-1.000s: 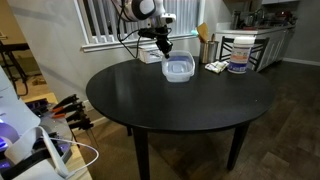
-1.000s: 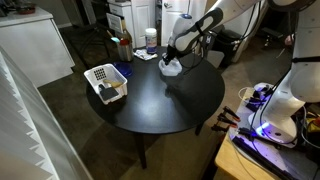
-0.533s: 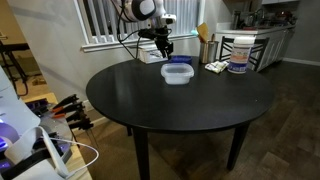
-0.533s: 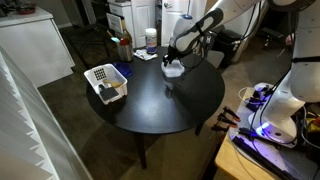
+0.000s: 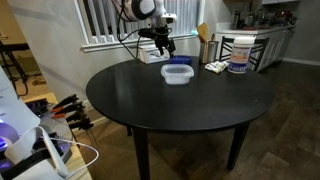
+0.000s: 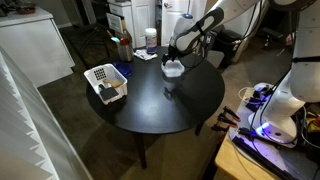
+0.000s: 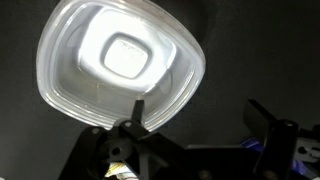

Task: Stack the clear containers together.

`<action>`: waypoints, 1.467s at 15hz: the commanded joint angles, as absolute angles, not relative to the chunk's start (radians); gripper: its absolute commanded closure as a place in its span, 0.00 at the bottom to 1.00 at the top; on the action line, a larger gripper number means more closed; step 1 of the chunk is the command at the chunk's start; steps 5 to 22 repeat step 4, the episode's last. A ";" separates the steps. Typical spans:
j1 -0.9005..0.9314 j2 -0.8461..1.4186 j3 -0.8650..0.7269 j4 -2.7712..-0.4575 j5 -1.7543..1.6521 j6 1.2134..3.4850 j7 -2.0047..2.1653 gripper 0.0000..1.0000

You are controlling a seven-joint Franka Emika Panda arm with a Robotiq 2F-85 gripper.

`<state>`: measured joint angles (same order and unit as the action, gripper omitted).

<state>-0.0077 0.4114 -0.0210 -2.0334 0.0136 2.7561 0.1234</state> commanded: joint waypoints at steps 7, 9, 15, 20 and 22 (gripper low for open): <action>-0.002 0.414 -0.027 -2.029 0.020 2.753 0.118 0.00; -0.002 0.414 -0.027 -2.029 0.020 2.753 0.118 0.00; -0.002 0.414 -0.027 -2.029 0.020 2.753 0.118 0.00; -0.002 0.414 -0.027 -2.029 0.020 2.753 0.118 0.00; -0.002 0.414 -0.027 -2.029 0.020 2.753 0.118 0.00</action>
